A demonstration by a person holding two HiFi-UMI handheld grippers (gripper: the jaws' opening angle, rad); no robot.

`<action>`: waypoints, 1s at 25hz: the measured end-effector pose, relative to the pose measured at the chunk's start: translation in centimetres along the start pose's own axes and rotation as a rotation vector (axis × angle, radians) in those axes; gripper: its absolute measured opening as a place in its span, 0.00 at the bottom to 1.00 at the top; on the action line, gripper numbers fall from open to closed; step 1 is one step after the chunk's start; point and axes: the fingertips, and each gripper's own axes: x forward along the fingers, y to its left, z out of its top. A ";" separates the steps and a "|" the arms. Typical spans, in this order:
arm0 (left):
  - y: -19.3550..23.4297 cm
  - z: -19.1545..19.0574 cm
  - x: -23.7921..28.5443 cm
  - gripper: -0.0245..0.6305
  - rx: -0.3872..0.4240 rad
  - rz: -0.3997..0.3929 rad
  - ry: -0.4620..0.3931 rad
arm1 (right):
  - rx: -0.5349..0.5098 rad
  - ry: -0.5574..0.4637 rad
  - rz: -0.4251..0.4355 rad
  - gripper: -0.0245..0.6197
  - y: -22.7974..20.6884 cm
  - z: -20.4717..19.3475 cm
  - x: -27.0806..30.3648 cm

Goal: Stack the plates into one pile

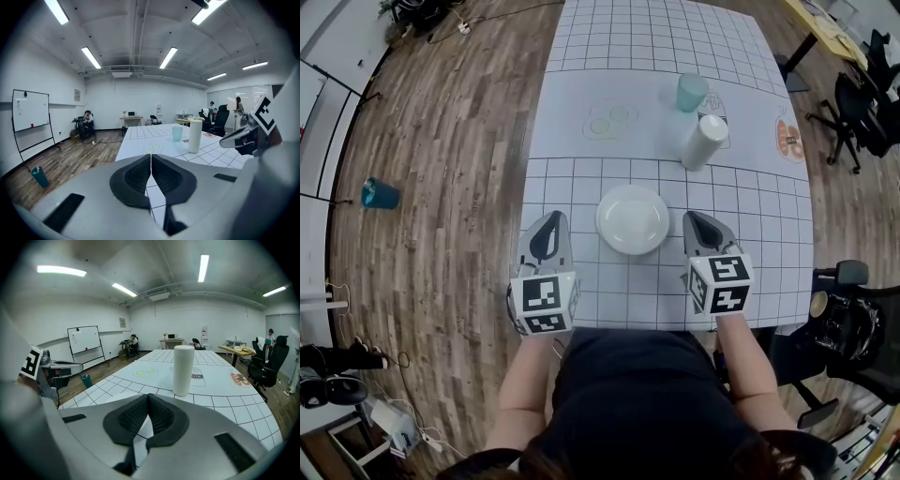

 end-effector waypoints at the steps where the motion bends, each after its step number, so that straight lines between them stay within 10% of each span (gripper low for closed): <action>1: 0.1 0.1 -0.1 0.09 0.001 0.001 -0.002 | 0.000 0.002 0.000 0.06 0.0 0.0 0.0; 25: 0.1 -0.7 0.6 0.09 -0.020 -0.023 0.044 | -0.010 0.002 0.008 0.06 0.7 0.7 0.5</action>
